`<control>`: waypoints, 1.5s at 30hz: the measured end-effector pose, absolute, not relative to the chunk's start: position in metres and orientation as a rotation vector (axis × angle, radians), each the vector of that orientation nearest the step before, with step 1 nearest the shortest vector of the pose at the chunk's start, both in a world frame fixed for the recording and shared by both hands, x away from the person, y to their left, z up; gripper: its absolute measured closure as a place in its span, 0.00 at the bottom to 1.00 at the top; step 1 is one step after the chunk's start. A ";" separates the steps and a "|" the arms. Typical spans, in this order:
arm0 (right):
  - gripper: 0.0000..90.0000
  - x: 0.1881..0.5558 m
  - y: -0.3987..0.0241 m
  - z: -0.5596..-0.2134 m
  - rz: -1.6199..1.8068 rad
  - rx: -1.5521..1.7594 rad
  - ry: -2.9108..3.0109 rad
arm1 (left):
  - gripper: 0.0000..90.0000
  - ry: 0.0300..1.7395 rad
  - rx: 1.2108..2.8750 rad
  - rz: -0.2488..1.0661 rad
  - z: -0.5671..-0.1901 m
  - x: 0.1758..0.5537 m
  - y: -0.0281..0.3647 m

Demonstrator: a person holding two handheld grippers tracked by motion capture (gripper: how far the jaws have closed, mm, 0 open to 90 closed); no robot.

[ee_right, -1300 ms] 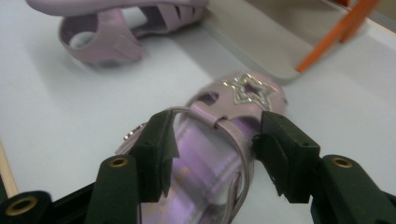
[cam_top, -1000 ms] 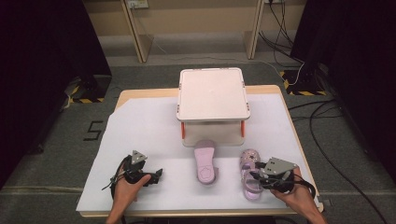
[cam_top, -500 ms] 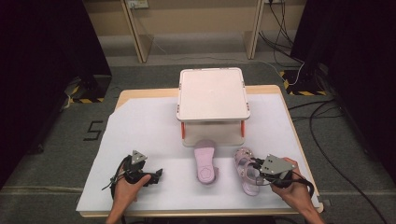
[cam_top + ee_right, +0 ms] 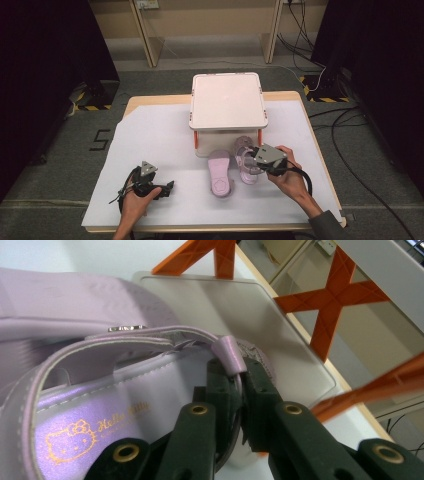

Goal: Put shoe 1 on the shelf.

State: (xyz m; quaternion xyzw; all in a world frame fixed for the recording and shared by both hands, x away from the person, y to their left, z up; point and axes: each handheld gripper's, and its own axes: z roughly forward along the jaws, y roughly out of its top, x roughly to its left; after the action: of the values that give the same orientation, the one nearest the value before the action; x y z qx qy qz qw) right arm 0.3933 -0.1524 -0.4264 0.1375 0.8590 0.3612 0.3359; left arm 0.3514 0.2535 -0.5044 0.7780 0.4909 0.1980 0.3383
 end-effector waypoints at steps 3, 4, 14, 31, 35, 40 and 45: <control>0.94 0.408 -0.145 -0.430 0.930 0.353 2.233 | 0.00 1.279 2.027 0.516 -0.504 0.351 0.254; 0.94 0.412 -0.143 -0.432 0.921 0.351 2.226 | 0.00 1.279 2.027 0.516 -0.504 0.351 0.254; 0.94 0.440 -0.127 -0.445 0.880 0.309 2.196 | 0.00 1.279 2.027 0.515 -0.504 0.351 0.254; 0.62 0.439 -0.129 -0.442 0.928 0.433 2.189 | 0.00 1.279 2.026 0.516 -0.504 0.351 0.253; 0.54 0.425 -0.142 -0.432 1.065 0.571 2.205 | 0.00 1.279 2.027 0.517 -0.504 0.351 0.253; 0.42 0.403 -0.160 -0.429 1.189 0.685 2.219 | 0.00 1.279 2.027 0.517 -0.504 0.351 0.253; 0.36 0.385 -0.168 -0.440 1.203 0.758 2.245 | 0.00 1.279 2.028 0.517 -0.504 0.351 0.253</control>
State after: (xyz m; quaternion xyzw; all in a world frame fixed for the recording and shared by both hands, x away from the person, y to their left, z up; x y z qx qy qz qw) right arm 0.3849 -0.1681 -0.4397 0.2770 0.8201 0.4396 0.2397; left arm 0.3513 0.2534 -0.5044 0.7782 0.4908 0.1986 0.3378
